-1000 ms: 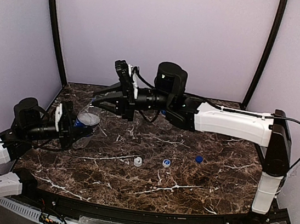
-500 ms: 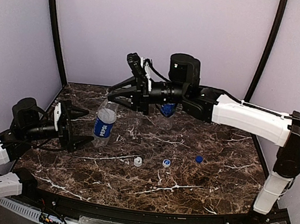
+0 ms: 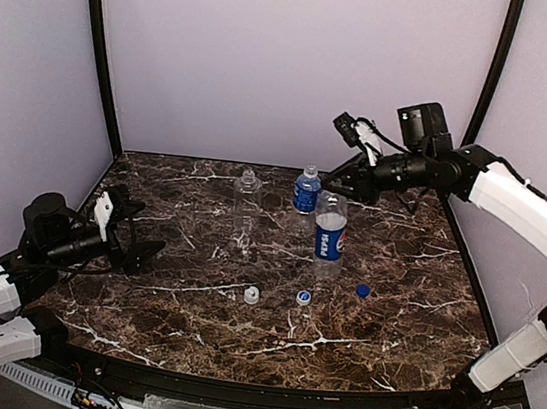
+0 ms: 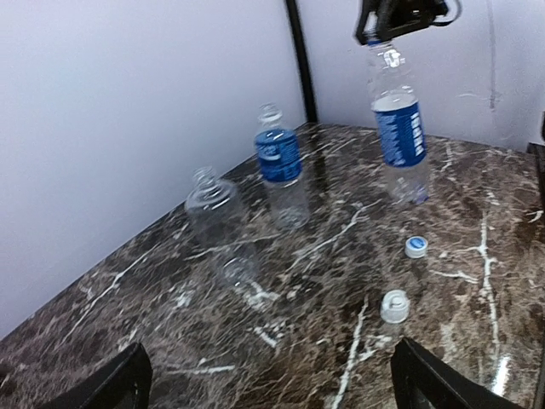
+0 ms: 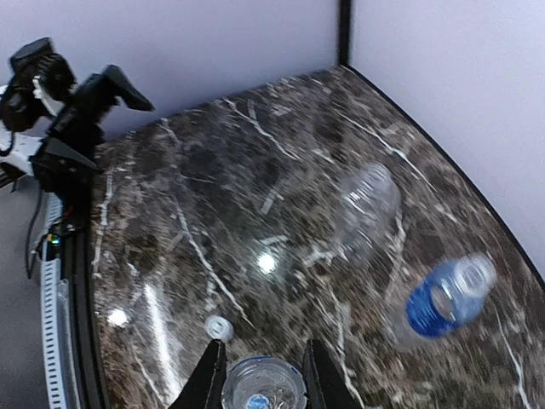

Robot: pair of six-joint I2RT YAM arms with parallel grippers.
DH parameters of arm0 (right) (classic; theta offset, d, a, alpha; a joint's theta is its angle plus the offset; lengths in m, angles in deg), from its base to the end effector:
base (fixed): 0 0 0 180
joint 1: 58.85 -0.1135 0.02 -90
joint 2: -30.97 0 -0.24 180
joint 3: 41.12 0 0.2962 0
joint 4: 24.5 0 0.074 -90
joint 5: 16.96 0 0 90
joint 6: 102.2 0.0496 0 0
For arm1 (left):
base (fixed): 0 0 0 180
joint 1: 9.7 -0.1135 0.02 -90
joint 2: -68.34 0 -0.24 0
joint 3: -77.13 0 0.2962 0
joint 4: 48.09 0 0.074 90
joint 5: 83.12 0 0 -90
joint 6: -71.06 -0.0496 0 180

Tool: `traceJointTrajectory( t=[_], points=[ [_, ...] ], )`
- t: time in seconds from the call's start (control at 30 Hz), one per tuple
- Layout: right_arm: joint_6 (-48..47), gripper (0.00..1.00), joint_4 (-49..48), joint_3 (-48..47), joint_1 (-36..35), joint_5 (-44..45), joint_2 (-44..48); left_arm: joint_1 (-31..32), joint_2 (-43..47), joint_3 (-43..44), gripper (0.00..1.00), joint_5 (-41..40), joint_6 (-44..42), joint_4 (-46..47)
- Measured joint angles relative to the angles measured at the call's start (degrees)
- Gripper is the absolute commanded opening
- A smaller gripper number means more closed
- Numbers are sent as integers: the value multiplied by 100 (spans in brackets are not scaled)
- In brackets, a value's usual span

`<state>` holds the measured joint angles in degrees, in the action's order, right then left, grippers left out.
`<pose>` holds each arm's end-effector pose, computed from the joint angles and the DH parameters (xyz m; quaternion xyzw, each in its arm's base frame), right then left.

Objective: Unscrew the bottle caps

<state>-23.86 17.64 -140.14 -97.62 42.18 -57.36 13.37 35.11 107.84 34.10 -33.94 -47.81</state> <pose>0.2987 0.2725 0.3475 -0.4759 0.7053 0.3361 0.4039 0.2056 -0.1122 0.2274 0.3827 0.6091 -0.2166 0.6601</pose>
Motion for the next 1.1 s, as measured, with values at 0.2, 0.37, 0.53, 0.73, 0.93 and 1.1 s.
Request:
traceJointTrajectory(
  t=[0.2, 0.37, 0.53, 0.73, 0.93, 1.1],
  points=[
    [492, 0, -446, 1231, 1244, 1250, 813, -636, 61, -575, 99, -1388, 391, 181],
    [850, 0, -1661, 1480, 1646, 2164, 579, -1019, 136, -772, 99, -1954, 492, 205],
    [979, 0, -2704, 1506, 1784, 2671, -83, -1132, 142, -774, 99, -2079, 518, 291],
    [1069, 0, -3112, 1582, 1788, 2835, -522, -1134, 136, -785, 99, -2068, 516, 323],
    [1095, 0, -3589, 1829, 1788, 2900, -525, -1134, 131, -796, 99, -2061, 516, 350],
    [1115, 38, -3628, 1840, 1788, 2944, -525, -1137, 120, -815, 99, -2057, 516, 369]
  ],
)
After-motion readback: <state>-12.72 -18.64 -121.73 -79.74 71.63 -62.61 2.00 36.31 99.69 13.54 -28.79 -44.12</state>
